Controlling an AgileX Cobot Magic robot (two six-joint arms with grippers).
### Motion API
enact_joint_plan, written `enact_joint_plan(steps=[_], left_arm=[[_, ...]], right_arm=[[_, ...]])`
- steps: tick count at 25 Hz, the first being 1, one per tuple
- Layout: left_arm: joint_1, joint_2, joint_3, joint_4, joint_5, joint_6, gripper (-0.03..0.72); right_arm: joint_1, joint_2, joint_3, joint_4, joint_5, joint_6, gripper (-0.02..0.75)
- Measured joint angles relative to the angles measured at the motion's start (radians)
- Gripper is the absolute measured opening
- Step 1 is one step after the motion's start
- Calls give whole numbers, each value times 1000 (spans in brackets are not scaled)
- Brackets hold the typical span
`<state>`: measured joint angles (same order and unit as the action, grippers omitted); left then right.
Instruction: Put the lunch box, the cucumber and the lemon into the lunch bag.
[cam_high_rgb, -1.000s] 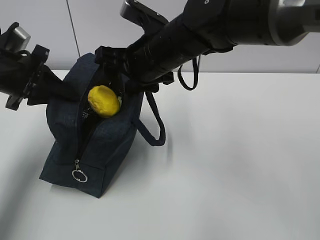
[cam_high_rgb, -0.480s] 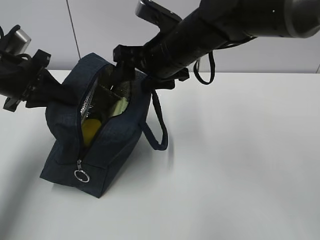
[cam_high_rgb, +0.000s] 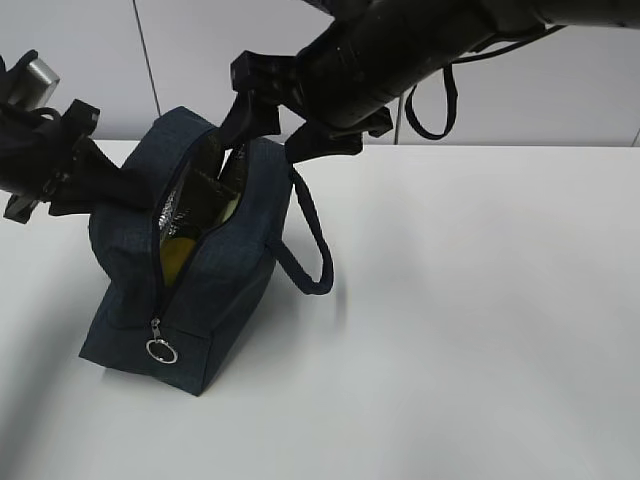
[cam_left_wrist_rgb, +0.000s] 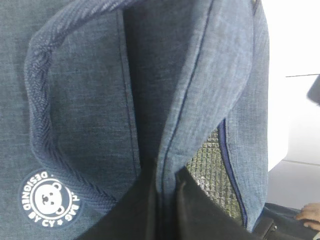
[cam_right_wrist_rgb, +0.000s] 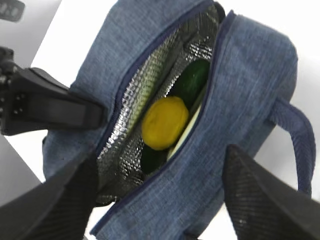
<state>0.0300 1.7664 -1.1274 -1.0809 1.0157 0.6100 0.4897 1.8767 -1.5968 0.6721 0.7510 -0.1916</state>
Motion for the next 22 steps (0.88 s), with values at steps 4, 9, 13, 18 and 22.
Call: enact_joint_plan(steps=[4,9,13,18,22], left_arm=[[0,0,0,-2,7,0,0],[0,0,0,-2,19,0,0],[0,0,0,-2,23,0,0],[0,0,0,-2,25,0,0],[0,0,0,-2,33,0,0]], right_arm=[[0,23,0,-8,17,0,576],[0,65,0,-26,24,0,576],[0,75,-2,-53,25,0,576],[0,81,-2,-85,37,0,576],[0,81,-2,-113,102,0,576]])
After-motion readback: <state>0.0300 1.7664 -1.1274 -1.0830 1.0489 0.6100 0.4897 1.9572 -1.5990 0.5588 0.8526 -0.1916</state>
